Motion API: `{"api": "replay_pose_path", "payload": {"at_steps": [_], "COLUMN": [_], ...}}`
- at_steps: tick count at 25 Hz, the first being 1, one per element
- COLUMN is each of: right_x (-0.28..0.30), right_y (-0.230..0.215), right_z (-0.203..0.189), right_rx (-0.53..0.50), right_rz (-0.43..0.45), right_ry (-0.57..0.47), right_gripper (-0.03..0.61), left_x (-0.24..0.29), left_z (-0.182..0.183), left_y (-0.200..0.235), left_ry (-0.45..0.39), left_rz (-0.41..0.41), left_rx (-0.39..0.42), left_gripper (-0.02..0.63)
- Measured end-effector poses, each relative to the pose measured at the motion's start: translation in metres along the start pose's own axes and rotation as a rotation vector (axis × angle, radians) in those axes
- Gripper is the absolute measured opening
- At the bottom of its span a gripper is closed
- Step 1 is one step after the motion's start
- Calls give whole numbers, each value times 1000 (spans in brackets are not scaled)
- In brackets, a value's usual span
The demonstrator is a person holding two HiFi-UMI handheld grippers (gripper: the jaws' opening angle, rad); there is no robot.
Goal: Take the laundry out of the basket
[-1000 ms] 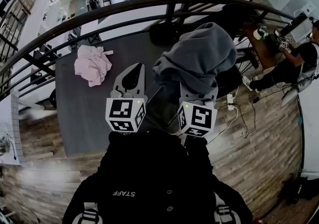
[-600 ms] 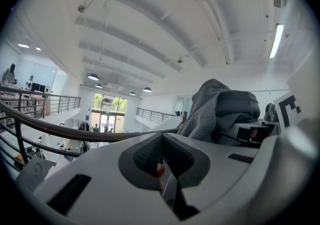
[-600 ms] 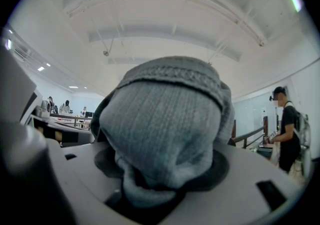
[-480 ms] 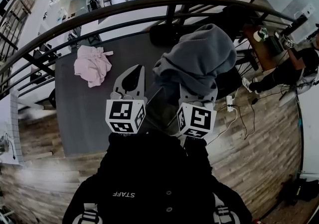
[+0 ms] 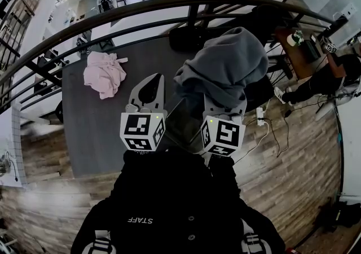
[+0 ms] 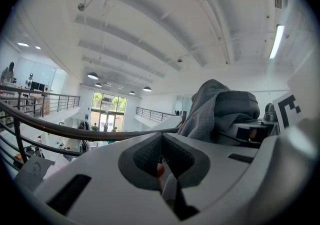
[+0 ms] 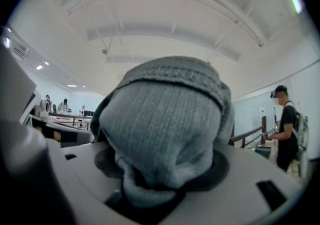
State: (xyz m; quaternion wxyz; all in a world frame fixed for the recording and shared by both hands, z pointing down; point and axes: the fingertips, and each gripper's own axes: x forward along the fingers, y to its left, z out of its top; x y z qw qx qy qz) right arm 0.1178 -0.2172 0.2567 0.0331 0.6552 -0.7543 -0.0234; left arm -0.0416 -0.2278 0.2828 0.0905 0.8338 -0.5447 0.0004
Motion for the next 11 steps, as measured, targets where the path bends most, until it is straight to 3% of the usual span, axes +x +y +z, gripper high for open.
{"api": "replay_pose_path", "payload": {"at_steps": [11], "right_x": [4], "right_y": [4], "right_z": [1], "right_rx": [-9], "right_rz": [1], "right_ry": [2], "right_gripper": [302], "left_x": [0], "left_z": [2], "left_y": [5], "left_ry": [-5], "left_rz": [5], "left_rx": [-5], "left_gripper": [2]}}
